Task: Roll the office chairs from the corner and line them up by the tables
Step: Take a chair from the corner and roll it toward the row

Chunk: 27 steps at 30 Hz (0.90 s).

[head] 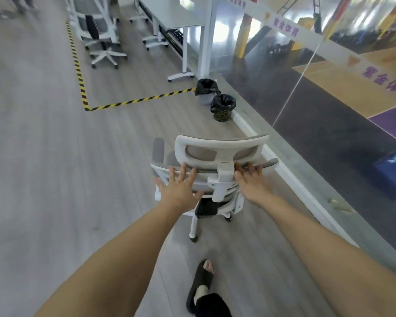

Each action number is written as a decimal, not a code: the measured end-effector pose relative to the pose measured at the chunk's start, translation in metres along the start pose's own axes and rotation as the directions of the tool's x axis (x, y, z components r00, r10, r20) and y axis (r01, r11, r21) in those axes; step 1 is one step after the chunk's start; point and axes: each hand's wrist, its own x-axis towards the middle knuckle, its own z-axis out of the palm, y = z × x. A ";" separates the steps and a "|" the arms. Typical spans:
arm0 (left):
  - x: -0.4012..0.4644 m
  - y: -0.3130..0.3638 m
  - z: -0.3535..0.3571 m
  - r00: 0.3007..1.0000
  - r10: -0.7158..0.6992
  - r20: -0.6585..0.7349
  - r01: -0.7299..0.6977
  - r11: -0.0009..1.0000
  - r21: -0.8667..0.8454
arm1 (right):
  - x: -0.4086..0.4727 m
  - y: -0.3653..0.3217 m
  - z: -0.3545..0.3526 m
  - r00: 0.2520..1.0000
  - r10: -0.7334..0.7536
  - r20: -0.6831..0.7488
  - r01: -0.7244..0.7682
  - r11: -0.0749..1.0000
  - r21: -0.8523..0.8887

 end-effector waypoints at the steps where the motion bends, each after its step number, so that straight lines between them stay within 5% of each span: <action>1: 0.010 -0.013 -0.008 1.000 -0.016 -0.007 0.016 1.000 0.019 | 0.017 -0.015 0.000 1.000 -0.021 -0.007 0.021 1.000 -0.004; 11: 0.120 -0.110 -0.092 0.967 -0.253 0.039 0.248 0.964 0.098 | 0.165 -0.150 -0.025 0.970 -0.238 0.057 0.243 0.965 -0.101; 19: 0.215 -0.201 -0.151 0.930 -0.341 0.139 0.349 0.936 -0.041 | 0.296 -0.250 -0.046 0.923 -0.367 0.115 0.385 0.893 -0.235; 27: 0.323 -0.319 -0.218 0.924 -0.370 0.097 0.380 0.918 -0.116 | 0.422 -0.386 -0.048 0.896 -0.418 0.152 0.444 0.856 -0.263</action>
